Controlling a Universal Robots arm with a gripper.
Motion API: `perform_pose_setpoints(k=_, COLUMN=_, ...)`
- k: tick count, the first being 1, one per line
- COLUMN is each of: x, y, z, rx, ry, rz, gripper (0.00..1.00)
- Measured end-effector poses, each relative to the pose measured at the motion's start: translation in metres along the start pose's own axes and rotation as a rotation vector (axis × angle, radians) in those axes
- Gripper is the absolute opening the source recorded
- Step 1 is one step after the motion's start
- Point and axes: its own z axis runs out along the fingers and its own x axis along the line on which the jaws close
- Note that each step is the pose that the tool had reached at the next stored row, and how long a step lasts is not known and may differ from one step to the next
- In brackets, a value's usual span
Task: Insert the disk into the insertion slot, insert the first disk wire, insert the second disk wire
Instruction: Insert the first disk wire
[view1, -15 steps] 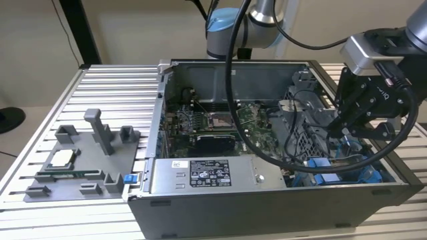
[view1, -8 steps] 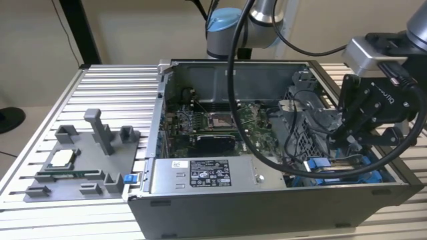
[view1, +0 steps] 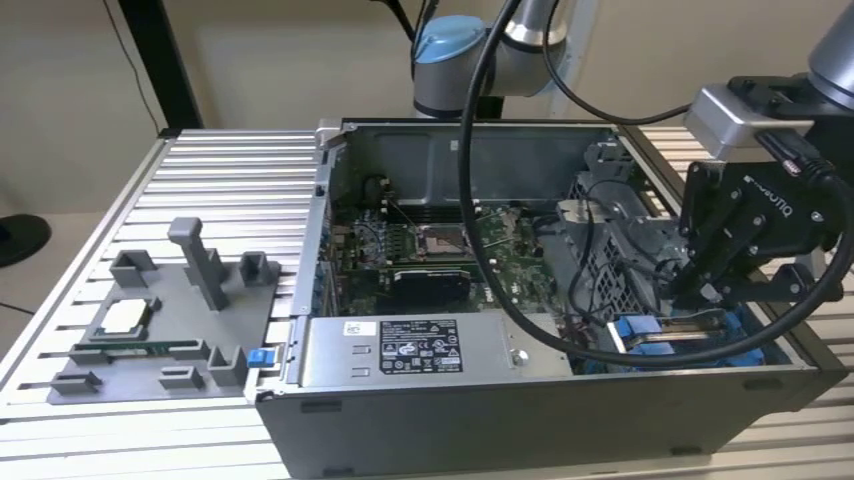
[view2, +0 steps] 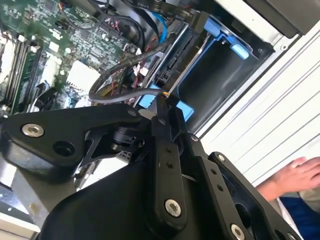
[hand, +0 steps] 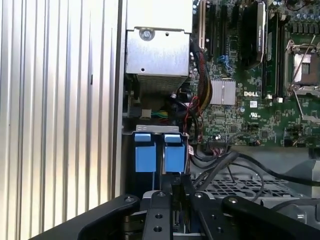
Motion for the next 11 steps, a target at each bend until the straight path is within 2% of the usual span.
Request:
perform_pose_setpoints(k=4, x=0.0001, y=-0.0007, z=0.0035, rx=0.0050, ry=0.0110, rz=0.000, gripper=0.00)
perform_pose_setpoints(k=9, x=0.0002, y=-0.0007, z=0.0037, rx=0.0053, ry=0.0110, rz=0.001, gripper=0.00)
perform_pose_setpoints(k=11, x=0.0002, y=-0.0008, z=0.0052, rx=0.0100, ry=0.0107, rz=0.000, gripper=0.00)
